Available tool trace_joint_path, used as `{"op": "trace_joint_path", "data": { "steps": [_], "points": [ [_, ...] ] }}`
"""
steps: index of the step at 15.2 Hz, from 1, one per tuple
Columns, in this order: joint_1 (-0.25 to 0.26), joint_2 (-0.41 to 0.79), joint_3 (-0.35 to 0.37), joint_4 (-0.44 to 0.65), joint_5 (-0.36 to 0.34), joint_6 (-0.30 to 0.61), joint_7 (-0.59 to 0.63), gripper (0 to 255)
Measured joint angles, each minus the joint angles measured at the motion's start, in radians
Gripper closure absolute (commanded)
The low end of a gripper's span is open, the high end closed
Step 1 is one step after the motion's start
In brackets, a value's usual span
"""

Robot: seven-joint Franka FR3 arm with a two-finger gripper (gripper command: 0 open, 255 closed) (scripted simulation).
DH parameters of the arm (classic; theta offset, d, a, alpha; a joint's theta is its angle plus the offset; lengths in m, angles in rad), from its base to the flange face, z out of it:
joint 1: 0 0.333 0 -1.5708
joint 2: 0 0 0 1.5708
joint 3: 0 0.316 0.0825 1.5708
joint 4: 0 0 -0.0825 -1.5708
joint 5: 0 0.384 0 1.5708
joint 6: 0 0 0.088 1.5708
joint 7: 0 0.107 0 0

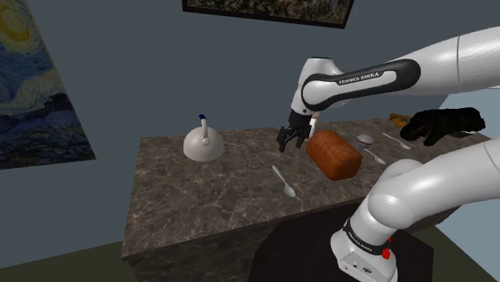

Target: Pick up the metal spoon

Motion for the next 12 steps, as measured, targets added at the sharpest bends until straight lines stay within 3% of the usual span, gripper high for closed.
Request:
{"op": "trace_joint_path", "data": {
  "steps": [9, 12],
  "points": [
    [-0.003, 0.312, -0.057, -0.075, 0.137, 0.314, 0.013, 0],
    [0.003, 0.374, -0.068, -0.083, 0.174, 0.375, -0.01, 0]
  ]
}}
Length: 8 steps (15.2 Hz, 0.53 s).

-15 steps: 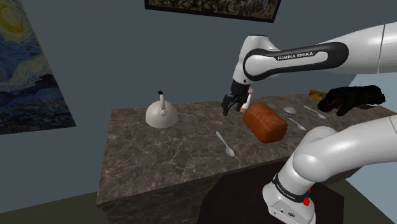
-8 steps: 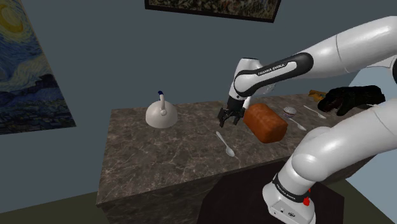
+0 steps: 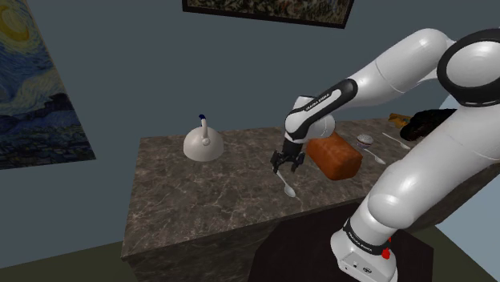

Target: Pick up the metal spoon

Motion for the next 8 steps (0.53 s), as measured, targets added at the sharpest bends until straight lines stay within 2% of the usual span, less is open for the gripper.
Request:
{"op": "trace_joint_path", "data": {
  "steps": [5, 6, 8],
  "points": [
    [0.018, 0.086, -0.003, 0.0, 0.057, 0.081, -0.045, 0],
    [0.019, 0.095, -0.003, 0.002, 0.062, 0.087, -0.049, 255],
    [0.019, 0.1, -0.005, 0.004, 0.066, 0.091, -0.052, 255]
  ]
}}
